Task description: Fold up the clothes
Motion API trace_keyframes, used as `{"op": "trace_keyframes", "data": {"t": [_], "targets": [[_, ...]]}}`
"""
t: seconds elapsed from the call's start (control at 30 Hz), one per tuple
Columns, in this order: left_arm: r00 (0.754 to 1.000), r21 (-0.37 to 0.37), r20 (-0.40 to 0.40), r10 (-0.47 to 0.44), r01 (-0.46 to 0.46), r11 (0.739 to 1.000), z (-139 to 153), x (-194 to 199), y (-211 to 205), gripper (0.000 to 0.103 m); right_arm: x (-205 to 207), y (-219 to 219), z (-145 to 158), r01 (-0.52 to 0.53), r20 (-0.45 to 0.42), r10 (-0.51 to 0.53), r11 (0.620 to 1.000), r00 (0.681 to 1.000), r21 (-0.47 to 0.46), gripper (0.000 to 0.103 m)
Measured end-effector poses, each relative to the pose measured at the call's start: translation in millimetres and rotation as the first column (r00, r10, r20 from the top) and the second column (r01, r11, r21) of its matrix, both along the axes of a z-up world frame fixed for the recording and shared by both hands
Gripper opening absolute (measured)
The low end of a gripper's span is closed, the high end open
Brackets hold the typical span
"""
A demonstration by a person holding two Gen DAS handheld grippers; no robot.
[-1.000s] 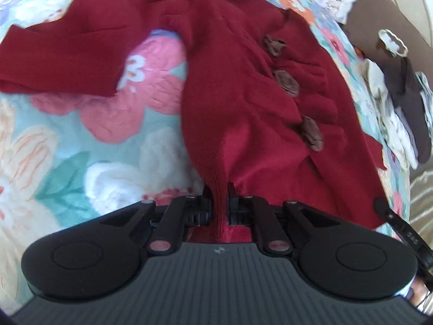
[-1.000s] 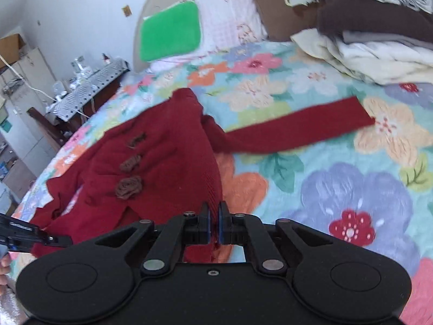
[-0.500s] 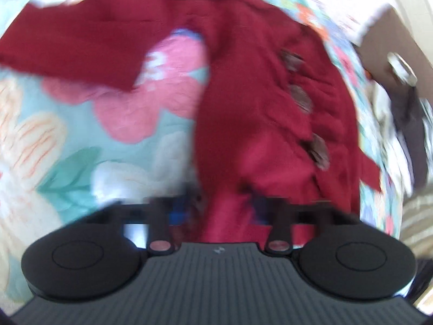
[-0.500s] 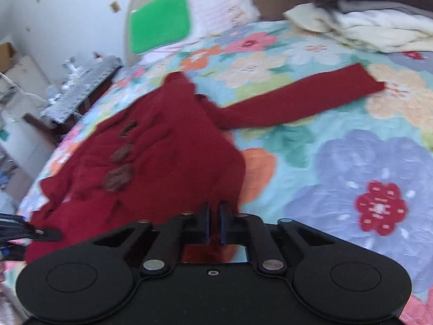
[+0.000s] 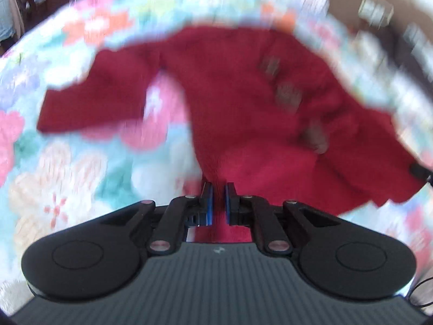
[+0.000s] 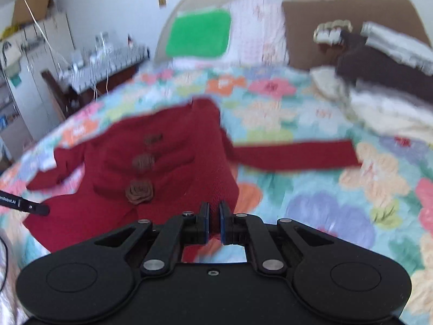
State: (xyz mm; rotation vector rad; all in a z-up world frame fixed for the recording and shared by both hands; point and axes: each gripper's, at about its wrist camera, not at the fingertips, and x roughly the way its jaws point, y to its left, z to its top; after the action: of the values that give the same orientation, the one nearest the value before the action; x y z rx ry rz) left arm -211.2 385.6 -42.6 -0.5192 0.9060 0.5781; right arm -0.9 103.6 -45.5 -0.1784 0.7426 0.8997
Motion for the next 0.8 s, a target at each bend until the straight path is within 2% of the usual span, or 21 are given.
{"op": "trace_keyframes", "data": {"t": [0.07,0.1,0.2,0.27,0.33,0.37,0.4,0.47,0.5,0.63,0.73,0.8], "targets": [[0.999,0.020,-0.048,-0.010,0.011,1.000,-2.3,6.6,-1.4,0.012,-0.8,5.5,-12.5,0.028,0.003,-0.028,0.998,1.000,-0.062,0.010],[0.999,0.030,-0.044,-0.005,0.006,1.000,-0.6,5.8,-2.4,0.014,1.0,5.7,-12.9,0.028,-0.010,-0.028,0.998,1.000,-0.056,0.010],[1.000,0.043,-0.029,0.001,0.000,0.999,3.1,1.6,-5.0,0.018,7.3,-2.4,-5.3,-0.011,-0.101,0.016,0.999,0.995,0.048,0.010],[0.999,0.052,-0.035,0.006,-0.004,0.999,5.5,0.2,-6.6,0.021,6.7,-2.7,-4.9,-0.026,-0.113,0.031,0.999,0.993,0.048,0.011],[0.999,0.065,-0.044,0.005,-0.002,0.998,10.3,2.9,-11.6,0.024,-1.3,-0.9,-3.0,0.028,-0.018,-0.028,0.999,0.999,-0.038,0.011],[0.999,0.087,-0.051,0.003,0.001,0.996,15.2,4.8,-16.5,0.028,-11.0,0.5,1.7,0.035,0.073,-0.029,0.996,0.997,-0.086,0.011],[0.999,0.116,-0.042,-0.014,0.018,0.993,22.2,3.2,-23.6,0.037,-20.0,0.6,6.7,0.024,0.147,-0.008,0.994,0.989,-0.108,0.011],[0.997,0.167,0.002,-0.071,0.070,0.984,38.1,1.6,-40.2,0.054,-34.6,-3.7,21.2,-0.027,0.245,0.051,0.995,0.968,-0.101,0.011],[0.995,0.178,0.019,-0.095,0.091,0.980,44.6,3.0,-46.2,0.056,-36.1,-5.2,27.8,-0.044,0.263,0.066,0.995,0.962,-0.089,0.011],[0.978,0.181,0.080,-0.192,0.175,0.968,62.2,27.3,-59.1,0.057,-11.5,-6.0,42.6,-0.053,0.237,0.066,0.997,0.969,-0.061,0.022],[0.956,0.155,0.121,-0.269,0.249,0.956,58.9,65.6,-57.7,0.057,32.6,-3.4,36.7,-0.034,0.103,0.038,0.998,0.994,-0.047,0.033],[0.943,0.140,0.132,-0.304,0.286,0.948,50.3,96.5,-57.6,0.057,61.3,-5.1,28.6,0.025,0.047,-0.024,0.999,0.999,-0.025,0.033]]}}
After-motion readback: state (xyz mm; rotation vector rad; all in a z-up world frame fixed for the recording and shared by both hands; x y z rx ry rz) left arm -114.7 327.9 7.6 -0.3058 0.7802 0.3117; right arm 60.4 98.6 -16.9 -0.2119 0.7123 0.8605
